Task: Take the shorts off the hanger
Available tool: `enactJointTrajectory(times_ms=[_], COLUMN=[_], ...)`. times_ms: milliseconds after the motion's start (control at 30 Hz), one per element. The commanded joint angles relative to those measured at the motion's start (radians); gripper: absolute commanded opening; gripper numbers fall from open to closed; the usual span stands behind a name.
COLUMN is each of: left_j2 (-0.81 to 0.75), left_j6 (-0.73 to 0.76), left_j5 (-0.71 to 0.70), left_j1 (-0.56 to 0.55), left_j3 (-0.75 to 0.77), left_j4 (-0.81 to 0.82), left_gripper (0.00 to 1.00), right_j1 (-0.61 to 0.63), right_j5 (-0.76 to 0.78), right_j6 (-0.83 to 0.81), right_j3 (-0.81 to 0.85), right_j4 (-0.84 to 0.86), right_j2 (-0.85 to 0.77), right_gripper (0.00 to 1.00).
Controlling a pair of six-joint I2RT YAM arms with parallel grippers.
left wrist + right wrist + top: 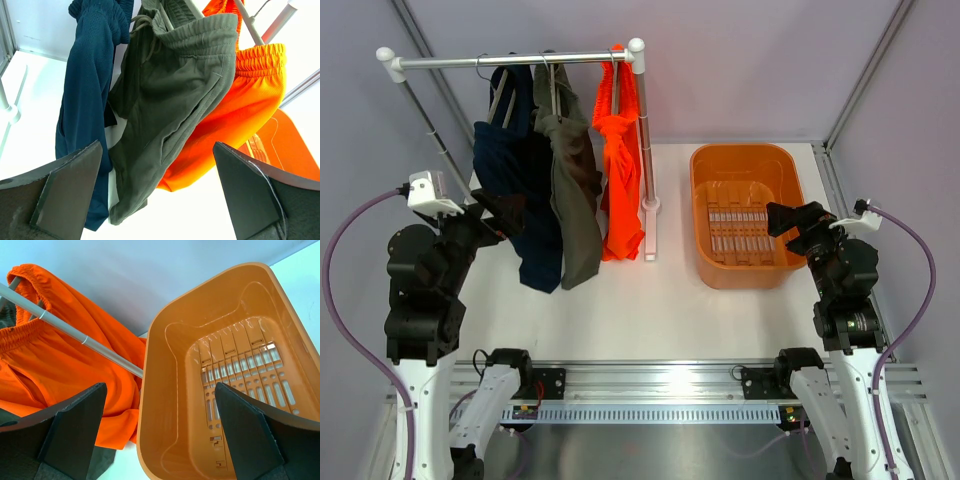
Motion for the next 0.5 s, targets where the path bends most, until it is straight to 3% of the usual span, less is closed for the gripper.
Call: enactJointTrajectory(times_ms=[0,267,467], left_j2=[-0.009,0.041,0.306], left_j6=[0.018,0.013,-0.002], left_j5=[-0.001,-0.033,-0.148], left_j1=[-0.003,-0.003,-0.005], left_j3=[0.015,0.121,0.412], left_j4=[0.035,0.023,0.003], left_gripper=[0.99,0.99,0.99], right_j1=[-0.004,-0.004,-0.005], right_j5=[-0.014,-0.032,-0.056], right_j6=[-0.017,-0.021,-0.001], right_j3=[0.010,0.002,0.001], right_j4=[0.023,0.019,0.042], right_j2=[-0.008,-0.003,0.021], right_gripper=[0.99,0.99,1.00])
